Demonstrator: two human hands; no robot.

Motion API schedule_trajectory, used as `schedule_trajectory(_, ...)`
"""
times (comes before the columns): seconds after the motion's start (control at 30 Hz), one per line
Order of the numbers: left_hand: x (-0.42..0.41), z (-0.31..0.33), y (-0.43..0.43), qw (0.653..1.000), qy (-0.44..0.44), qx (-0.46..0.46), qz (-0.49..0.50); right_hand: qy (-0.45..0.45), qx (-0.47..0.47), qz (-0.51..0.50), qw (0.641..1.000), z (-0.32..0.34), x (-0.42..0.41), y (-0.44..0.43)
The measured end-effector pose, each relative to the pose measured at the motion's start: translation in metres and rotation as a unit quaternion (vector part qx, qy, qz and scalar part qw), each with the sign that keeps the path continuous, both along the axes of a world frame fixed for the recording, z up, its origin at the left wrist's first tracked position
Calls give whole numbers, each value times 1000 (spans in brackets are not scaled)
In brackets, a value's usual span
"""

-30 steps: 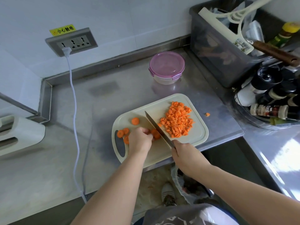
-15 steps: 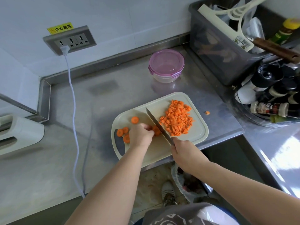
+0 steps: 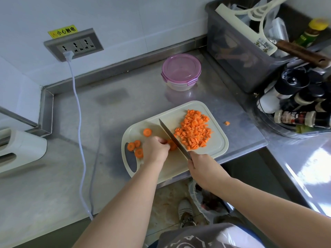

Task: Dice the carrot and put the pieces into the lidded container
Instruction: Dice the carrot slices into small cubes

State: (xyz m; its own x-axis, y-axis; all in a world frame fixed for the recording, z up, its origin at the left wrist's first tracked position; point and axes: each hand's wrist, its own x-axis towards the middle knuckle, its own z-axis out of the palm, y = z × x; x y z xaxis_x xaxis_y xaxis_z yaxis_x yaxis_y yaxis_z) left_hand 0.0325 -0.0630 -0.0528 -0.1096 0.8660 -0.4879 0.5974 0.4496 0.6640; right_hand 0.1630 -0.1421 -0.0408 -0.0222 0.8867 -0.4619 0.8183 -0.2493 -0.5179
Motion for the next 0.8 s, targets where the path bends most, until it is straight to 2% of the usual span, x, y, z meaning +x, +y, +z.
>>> schedule_trajectory(0.2, -1, -2, 4, 999, -23, -25, 10, -30, 34, -1, 999, 13, 2, 3)
schedule_trajectory(0.33, -2, -3, 5, 998, -42, -40, 32, -56, 8, 24, 998, 18, -2, 2)
schedule_trajectory(0.5, -3, -3, 6, 999, -34, -37, 13, -71, -16, 37, 997, 17, -4, 3)
schedule_trajectory(0.8, -4, -7, 7, 998, -44, -41, 13, -87, -7, 53, 995, 23, -9, 1)
